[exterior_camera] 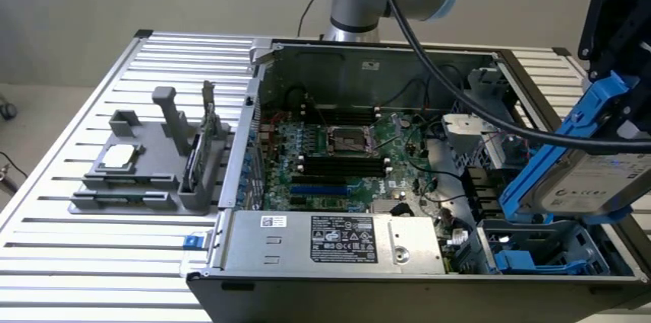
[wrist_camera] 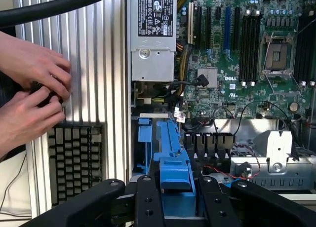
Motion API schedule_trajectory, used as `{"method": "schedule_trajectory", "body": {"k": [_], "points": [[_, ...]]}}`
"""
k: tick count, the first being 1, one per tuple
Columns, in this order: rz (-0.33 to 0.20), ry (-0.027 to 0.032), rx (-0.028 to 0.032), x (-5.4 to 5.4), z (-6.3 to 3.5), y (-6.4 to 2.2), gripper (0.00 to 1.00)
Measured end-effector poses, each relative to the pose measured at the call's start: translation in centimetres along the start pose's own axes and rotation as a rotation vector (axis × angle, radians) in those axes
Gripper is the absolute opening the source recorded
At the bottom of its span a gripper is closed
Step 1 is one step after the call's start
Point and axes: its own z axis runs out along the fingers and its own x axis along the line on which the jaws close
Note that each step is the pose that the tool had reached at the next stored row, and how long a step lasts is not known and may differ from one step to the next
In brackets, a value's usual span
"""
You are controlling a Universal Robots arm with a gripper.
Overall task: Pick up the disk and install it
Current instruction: 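Pick up the disk, then insert the disk into the insertion slot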
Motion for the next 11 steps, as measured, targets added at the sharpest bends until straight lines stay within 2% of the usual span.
{"method": "schedule_trajectory", "body": {"k": [4, 9, 11], "points": [[0.000, 0.0001, 0.0000, 0.1, 0.75, -0.54, 0.33], [0.000, 0.0008, 0.0000, 0.2, 1.61, -0.53, 0.33], [0.000, 0.0011, -0.0002, 0.2, 1.64, -0.54, 0.33]]}}
